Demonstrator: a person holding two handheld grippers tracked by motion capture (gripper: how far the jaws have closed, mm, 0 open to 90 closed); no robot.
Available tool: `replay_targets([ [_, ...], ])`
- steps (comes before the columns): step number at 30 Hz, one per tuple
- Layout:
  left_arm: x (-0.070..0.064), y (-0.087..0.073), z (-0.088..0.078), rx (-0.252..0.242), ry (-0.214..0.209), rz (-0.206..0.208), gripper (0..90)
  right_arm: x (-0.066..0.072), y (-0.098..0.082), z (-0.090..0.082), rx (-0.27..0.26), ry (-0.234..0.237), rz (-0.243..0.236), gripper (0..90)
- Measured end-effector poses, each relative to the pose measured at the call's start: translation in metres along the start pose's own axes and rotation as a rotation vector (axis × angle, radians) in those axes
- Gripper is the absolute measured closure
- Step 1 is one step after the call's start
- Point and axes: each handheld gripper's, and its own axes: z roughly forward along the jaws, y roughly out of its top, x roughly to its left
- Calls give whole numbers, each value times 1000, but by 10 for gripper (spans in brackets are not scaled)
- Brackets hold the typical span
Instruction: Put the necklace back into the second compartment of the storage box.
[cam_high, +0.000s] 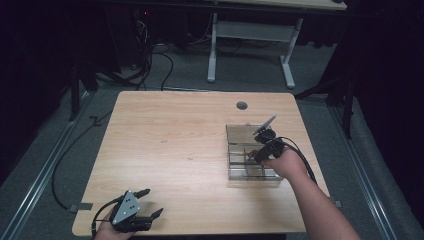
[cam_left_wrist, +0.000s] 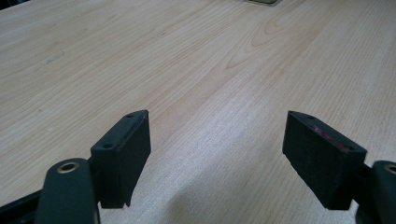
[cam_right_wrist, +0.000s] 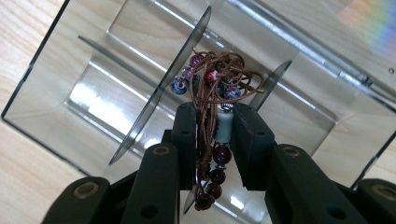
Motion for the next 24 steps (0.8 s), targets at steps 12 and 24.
replay_targets([
  [12,0,0,0,1,2,1,239,-5,10,12,10,-5,15,723],
  [24,0,0,0,3,3,1,239,-11,19,22,23,12,35,721],
])
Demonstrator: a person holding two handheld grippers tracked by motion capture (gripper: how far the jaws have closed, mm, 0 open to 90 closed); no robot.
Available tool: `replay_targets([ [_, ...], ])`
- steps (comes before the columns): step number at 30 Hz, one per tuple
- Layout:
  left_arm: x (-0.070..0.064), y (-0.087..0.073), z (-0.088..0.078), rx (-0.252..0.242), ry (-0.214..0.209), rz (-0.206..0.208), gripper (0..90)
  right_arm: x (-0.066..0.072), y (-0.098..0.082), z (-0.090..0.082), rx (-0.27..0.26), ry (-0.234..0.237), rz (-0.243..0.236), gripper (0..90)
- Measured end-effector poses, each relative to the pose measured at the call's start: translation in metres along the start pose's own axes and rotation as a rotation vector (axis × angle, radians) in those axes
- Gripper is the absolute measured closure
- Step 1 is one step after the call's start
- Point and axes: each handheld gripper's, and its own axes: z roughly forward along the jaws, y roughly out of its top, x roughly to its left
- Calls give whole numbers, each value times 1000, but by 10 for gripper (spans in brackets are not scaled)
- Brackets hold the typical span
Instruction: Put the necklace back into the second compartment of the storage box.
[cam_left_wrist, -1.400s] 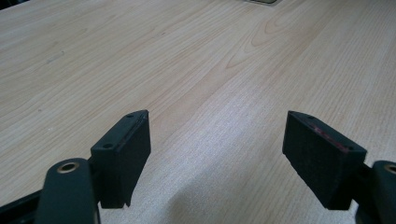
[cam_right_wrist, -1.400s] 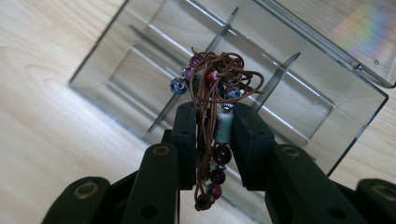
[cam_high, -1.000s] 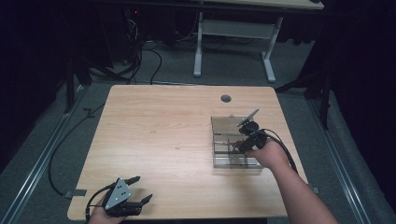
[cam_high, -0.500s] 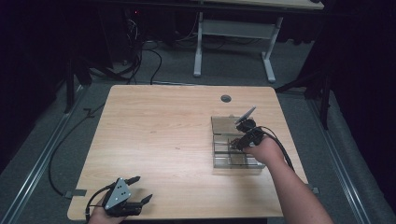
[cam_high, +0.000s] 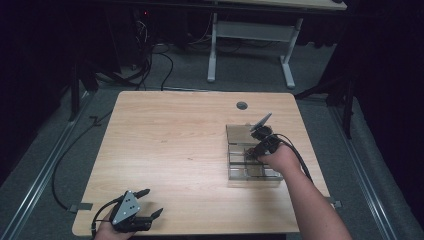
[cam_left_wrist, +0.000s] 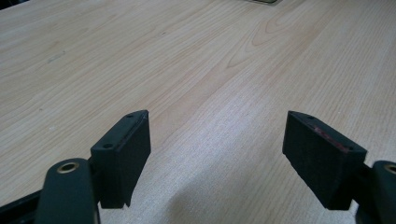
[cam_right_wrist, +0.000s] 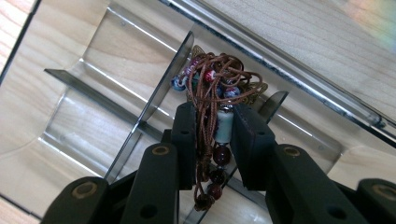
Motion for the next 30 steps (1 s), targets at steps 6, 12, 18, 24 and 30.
replay_targets([
  [6,0,0,0,-1,-2,1,239,0,2,5,11,4,11,716],
  [12,0,0,0,0,-1,2,239,1,2,11,24,4,15,688],
  [18,0,0,0,2,-2,3,239,0,2,0,-8,17,39,630],
  [24,-1,0,1,4,-1,7,241,4,-2,-12,-7,3,16,801],
  [30,0,0,0,1,1,4,240,4,-6,0,15,-19,20,858],
])
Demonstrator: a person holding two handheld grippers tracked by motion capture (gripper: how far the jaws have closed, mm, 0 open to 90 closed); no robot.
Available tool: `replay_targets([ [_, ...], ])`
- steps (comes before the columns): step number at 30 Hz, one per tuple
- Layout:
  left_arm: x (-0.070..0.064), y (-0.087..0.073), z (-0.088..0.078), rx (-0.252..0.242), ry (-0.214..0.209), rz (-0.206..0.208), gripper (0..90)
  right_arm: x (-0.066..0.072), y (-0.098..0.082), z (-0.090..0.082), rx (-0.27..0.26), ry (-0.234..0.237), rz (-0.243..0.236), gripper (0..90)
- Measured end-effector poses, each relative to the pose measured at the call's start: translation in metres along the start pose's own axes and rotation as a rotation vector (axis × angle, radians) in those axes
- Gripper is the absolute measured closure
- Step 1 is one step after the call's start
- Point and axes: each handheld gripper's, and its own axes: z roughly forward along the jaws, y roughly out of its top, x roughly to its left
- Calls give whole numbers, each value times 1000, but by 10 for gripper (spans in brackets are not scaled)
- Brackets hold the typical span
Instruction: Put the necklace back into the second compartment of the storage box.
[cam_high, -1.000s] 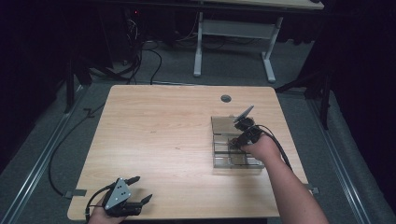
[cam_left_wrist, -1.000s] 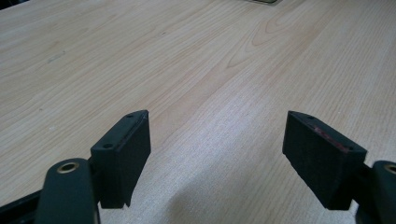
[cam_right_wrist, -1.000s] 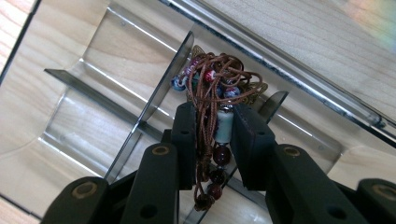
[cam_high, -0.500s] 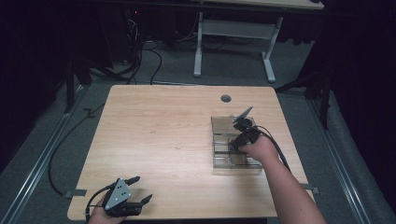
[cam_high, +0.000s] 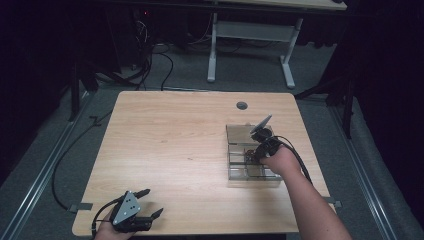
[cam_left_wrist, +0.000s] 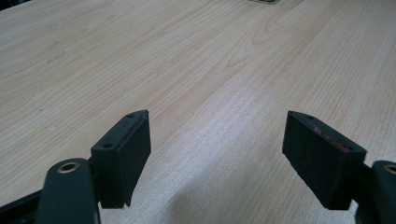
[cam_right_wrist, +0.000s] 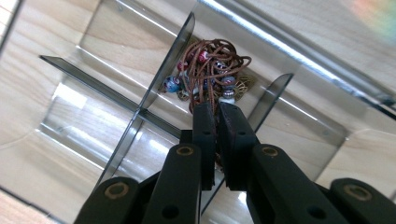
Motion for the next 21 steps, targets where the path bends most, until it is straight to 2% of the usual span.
replay_targets([
  [5,0,0,0,1,-1,0,240,2,2,6,17,4,0,857],
  [6,0,0,0,0,0,0,240,2,3,7,17,4,-14,857],
  [12,0,0,0,0,-1,1,240,0,3,6,20,13,-2,822],
  [13,0,0,0,0,-2,0,240,1,3,4,17,18,10,812],
  [15,0,0,0,1,-3,-1,240,1,3,-1,-5,12,3,797],
  [16,0,0,0,1,-3,-1,240,2,2,-5,-6,18,21,794],
  [17,0,0,0,-1,-1,0,240,2,2,-9,-19,20,10,790],
  [18,0,0,0,-1,-1,1,240,3,2,-12,-18,19,25,790],
  [21,1,0,-1,-5,3,-7,239,4,0,-22,-31,29,11,784],
])
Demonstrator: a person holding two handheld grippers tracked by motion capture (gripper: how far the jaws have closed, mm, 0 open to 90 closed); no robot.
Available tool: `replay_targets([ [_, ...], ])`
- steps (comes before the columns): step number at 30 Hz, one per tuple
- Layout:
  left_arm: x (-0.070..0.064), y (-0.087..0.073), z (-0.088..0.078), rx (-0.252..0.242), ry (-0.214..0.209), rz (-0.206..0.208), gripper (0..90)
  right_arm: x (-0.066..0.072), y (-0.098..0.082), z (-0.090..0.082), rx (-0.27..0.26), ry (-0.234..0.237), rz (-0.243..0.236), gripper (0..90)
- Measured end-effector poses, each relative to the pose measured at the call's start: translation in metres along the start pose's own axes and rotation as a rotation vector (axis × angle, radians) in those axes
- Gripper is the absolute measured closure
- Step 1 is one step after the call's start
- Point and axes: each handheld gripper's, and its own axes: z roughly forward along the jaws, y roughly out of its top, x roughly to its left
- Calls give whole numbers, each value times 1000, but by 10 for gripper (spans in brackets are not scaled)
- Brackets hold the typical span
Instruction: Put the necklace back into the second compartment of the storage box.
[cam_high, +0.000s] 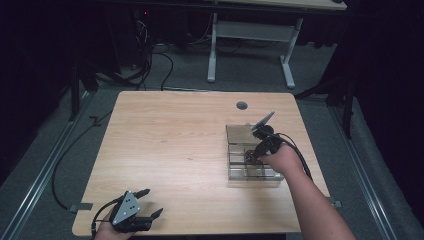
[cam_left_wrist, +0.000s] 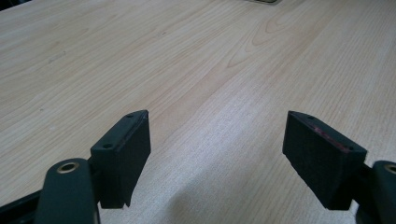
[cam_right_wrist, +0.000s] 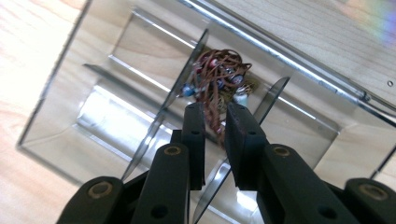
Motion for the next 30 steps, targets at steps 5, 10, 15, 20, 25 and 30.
replay_targets([
  [5,0,0,0,1,-3,0,239,3,-7,-8,-1,-2,2,779],
  [10,0,0,0,1,3,-3,239,5,-20,-15,3,-6,17,779],
  [15,0,0,0,3,1,-2,239,8,-33,-19,12,-5,23,771],
  [20,0,0,0,3,-2,-4,239,10,-46,-20,13,8,31,760],
  [25,0,0,0,6,-3,-3,238,13,-56,-22,10,11,25,756],
  [30,0,0,0,-1,2,-5,237,16,-67,-22,7,33,33,756],
])
